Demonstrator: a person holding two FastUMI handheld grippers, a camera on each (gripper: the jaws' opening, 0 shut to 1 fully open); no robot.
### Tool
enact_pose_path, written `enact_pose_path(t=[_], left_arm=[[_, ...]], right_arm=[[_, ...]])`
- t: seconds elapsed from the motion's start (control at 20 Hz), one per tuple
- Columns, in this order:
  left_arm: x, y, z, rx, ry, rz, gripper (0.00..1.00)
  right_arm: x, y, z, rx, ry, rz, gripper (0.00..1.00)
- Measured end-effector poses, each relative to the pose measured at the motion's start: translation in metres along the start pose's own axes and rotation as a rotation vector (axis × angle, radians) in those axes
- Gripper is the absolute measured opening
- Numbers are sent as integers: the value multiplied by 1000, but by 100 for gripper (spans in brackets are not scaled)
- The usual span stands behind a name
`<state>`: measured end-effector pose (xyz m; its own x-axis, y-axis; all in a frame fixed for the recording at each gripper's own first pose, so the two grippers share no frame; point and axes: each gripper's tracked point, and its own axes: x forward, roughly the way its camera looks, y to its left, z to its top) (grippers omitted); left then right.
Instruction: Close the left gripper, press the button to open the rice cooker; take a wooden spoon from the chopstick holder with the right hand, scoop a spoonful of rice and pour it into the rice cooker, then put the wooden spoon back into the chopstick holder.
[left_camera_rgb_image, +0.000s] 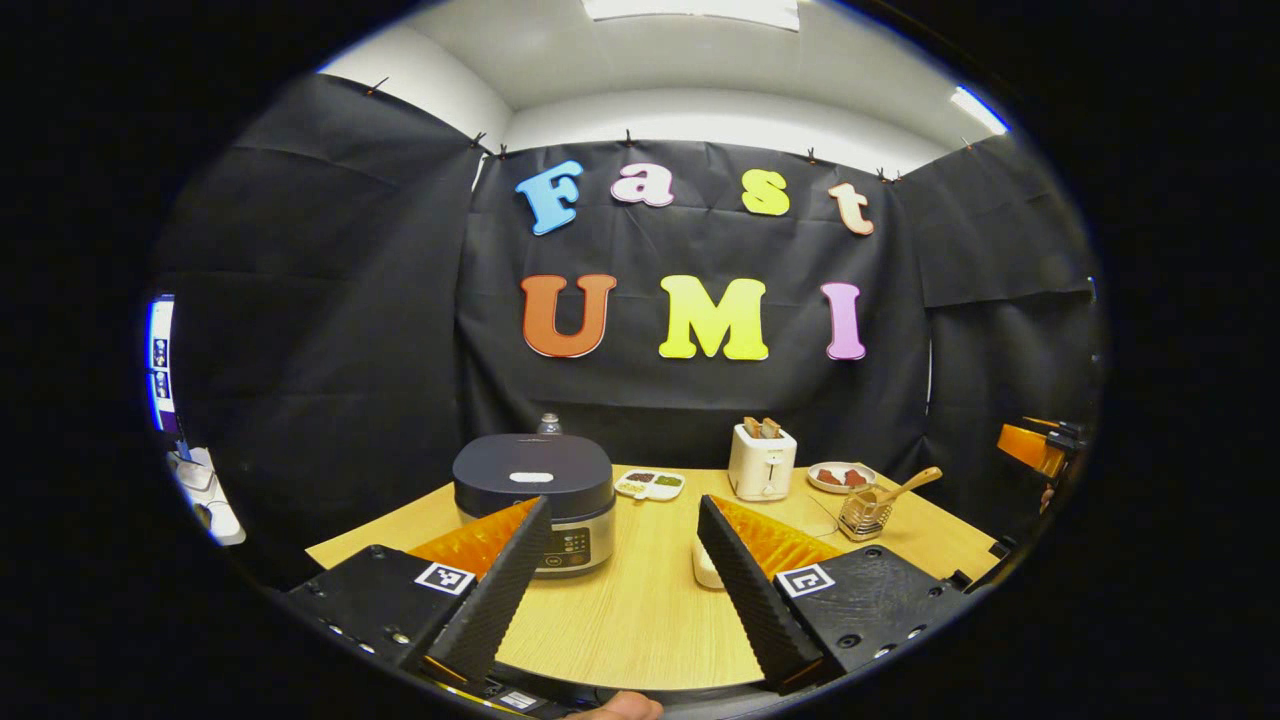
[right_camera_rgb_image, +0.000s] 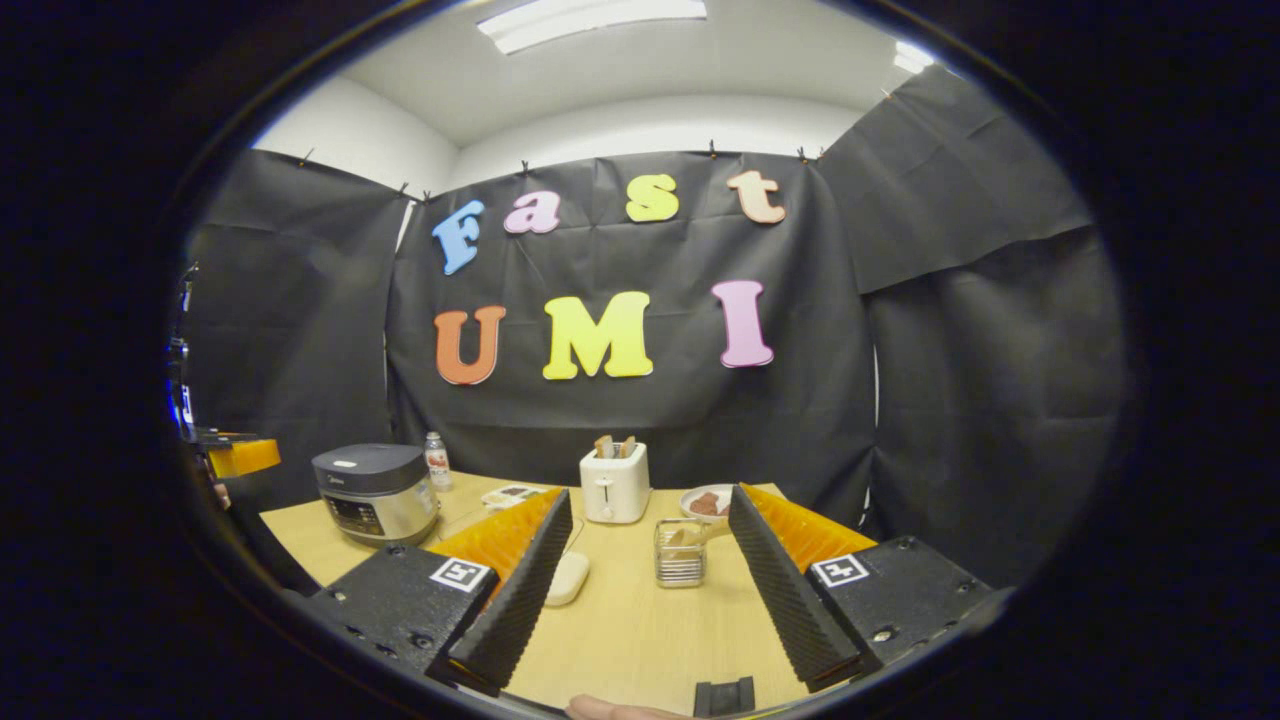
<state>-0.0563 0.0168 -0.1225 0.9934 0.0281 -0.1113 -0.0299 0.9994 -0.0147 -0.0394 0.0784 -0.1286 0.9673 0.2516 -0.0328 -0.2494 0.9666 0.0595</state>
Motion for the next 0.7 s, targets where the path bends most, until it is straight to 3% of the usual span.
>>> enact_pose_path(t=[0.15,0.2,0.5,0.55,0.6,0.7], left_arm=[[-9,-32,-7,-7,22,-77,94],[-12,-34,-5,-4,19,-78,94],[-22,-44,6,13,-17,-97,94],[-23,-45,7,13,-20,-98,94],[-23,-44,8,8,-24,-93,94],[-23,-44,9,-7,-28,-102,94]], right_arm=[[-10,-5,9,-35,-15,-22,94],[-11,-7,11,-43,-18,-34,100],[-18,-3,19,-61,-12,-31,100],[-19,-3,20,-63,-15,-32,95],[-20,-1,22,-64,-18,-29,100],[-20,3,23,-61,-29,-16,100]])
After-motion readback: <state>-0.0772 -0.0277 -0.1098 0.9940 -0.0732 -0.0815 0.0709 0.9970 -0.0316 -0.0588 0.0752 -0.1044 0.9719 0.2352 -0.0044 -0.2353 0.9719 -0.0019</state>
